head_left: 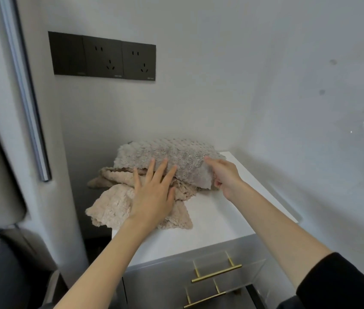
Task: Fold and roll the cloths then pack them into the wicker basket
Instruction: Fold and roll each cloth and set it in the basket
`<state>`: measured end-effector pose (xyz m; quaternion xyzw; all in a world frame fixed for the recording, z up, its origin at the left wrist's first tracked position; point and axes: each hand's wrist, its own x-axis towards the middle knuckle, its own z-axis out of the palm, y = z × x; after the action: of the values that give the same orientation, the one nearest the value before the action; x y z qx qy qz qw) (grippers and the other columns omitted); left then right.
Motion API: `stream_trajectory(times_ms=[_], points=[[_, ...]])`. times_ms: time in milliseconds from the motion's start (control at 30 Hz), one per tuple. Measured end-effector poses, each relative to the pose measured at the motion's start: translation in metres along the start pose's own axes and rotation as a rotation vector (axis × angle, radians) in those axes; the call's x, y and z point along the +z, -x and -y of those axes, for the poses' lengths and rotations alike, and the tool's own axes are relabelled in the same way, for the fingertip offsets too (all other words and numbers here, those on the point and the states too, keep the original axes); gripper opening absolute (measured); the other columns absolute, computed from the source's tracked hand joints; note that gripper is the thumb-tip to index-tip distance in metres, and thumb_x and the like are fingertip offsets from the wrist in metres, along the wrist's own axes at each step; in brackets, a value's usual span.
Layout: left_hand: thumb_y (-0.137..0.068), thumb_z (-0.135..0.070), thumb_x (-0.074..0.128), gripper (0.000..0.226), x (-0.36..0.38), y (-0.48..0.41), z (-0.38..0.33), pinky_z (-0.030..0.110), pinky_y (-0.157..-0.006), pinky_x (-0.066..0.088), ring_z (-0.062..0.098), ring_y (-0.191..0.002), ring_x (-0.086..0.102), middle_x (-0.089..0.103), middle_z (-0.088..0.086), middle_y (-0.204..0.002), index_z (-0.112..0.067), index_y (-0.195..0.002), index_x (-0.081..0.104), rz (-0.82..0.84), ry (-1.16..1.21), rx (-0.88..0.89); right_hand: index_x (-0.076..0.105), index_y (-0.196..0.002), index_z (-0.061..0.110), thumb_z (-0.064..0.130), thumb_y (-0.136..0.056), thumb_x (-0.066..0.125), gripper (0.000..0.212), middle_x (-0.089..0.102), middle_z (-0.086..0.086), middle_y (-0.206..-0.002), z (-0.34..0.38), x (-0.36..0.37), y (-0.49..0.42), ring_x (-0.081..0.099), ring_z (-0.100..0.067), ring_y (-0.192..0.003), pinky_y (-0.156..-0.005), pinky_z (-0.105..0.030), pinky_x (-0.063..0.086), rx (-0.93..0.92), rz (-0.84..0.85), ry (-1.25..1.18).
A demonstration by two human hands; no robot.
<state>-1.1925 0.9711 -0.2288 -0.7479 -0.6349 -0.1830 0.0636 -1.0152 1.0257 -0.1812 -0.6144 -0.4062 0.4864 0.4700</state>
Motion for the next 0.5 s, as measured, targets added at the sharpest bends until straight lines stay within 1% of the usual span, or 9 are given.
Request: stream_trajectory(times_ms=[33,100,133,200,267,333,400,433,500], points=[[-0.102,-0.039,0.027,0.056,-0.001,0.000,-0.001,0.057,-0.114,-0.009,0.023,-0.146,-0.017,-0.008,-0.005,-0.160,-0.032,-0.152,0.003,-0.005,0.010,-0.002,0.056,-0.085,0.012,0.030,-0.089,0.066,0.020,0.046,-0.003,-0.070,0.001,0.001,0.000,0.031,-0.011,-0.046,-0.051,-0.020,0.030,-0.020,-0.001,0.016],[-0.102,-0.038,0.027,0.056,-0.002,0.001,-0.002,0.057,-0.114,-0.009,0.022,-0.146,-0.017,-0.008,-0.006,-0.160,-0.032,-0.152,0.004,-0.011,0.040,-0.010,0.056,-0.115,-0.001,0.030,-0.090,0.064,0.041,0.045,-0.007,-0.088,0.002,0.002,-0.004,0.031,-0.013,-0.055,-0.064,-0.024,0.035,-0.002,-0.013,0.008],[-0.102,-0.038,0.028,0.056,-0.002,0.001,-0.004,0.057,-0.115,-0.009,0.022,-0.146,-0.017,-0.008,-0.006,-0.160,-0.031,-0.152,0.004,-0.013,0.058,-0.014,0.048,-0.129,-0.001,0.030,-0.089,0.066,0.054,0.044,-0.006,-0.086,0.003,0.002,-0.004,0.031,-0.013,-0.057,-0.065,-0.027,0.036,0.032,-0.018,-0.004],[-0.102,-0.036,0.030,0.056,-0.001,0.001,-0.008,0.056,-0.115,-0.008,0.022,-0.146,-0.016,-0.007,-0.006,-0.160,-0.031,-0.152,0.005,-0.018,0.082,-0.015,0.039,-0.136,0.004,0.029,-0.086,0.069,0.063,0.039,-0.002,-0.077,0.002,0.003,-0.004,0.033,-0.013,-0.058,-0.056,-0.027,0.036,0.109,-0.035,-0.020],[-0.101,-0.034,0.031,0.057,0.002,0.000,-0.010,0.056,-0.115,-0.007,0.023,-0.146,-0.016,-0.007,-0.005,-0.160,-0.031,-0.152,0.004,-0.027,0.081,-0.007,0.048,-0.123,0.006,0.027,-0.087,0.068,0.047,0.041,-0.002,-0.076,0.001,0.004,-0.002,0.034,-0.013,-0.057,-0.052,-0.026,0.033,0.162,-0.013,-0.039],[-0.101,-0.035,0.031,0.058,0.004,0.000,-0.012,0.056,-0.115,-0.007,0.023,-0.146,-0.016,-0.007,-0.005,-0.160,-0.031,-0.152,0.003,-0.037,0.065,0.007,0.054,-0.094,0.012,0.025,-0.089,0.065,0.019,0.043,-0.001,-0.068,-0.001,0.003,0.000,0.035,-0.013,-0.054,-0.051,-0.024,0.030,0.186,-0.001,-0.022],[-0.101,-0.036,0.031,0.059,0.006,-0.001,-0.012,0.055,-0.115,-0.007,0.023,-0.146,-0.017,-0.008,-0.005,-0.160,-0.031,-0.152,0.002,-0.046,0.059,0.019,0.050,-0.077,0.016,0.023,-0.089,0.065,0.020,0.045,0.002,-0.059,0.000,-0.001,0.000,0.039,-0.010,-0.049,-0.047,-0.020,0.031,0.171,0.003,-0.032],[-0.101,-0.036,0.031,0.059,0.007,-0.002,-0.013,0.055,-0.115,-0.007,0.023,-0.146,-0.017,-0.008,-0.004,-0.160,-0.031,-0.152,0.002,-0.050,0.058,0.023,0.050,-0.077,0.016,0.021,-0.089,0.065,0.020,0.048,0.004,-0.057,0.000,-0.003,0.000,0.043,-0.009,-0.047,-0.044,-0.019,0.033,0.141,0.004,-0.045],[-0.101,-0.037,0.031,0.059,0.007,-0.003,-0.013,0.054,-0.115,-0.008,0.022,-0.145,-0.020,-0.009,-0.005,-0.160,-0.032,-0.152,0.001,-0.066,0.061,0.026,0.054,-0.087,0.015,0.020,-0.089,0.064,0.012,0.052,0.006,-0.066,0.004,-0.008,0.000,0.045,-0.008,-0.054,-0.047,-0.020,0.033,0.046,-0.020,-0.021]])
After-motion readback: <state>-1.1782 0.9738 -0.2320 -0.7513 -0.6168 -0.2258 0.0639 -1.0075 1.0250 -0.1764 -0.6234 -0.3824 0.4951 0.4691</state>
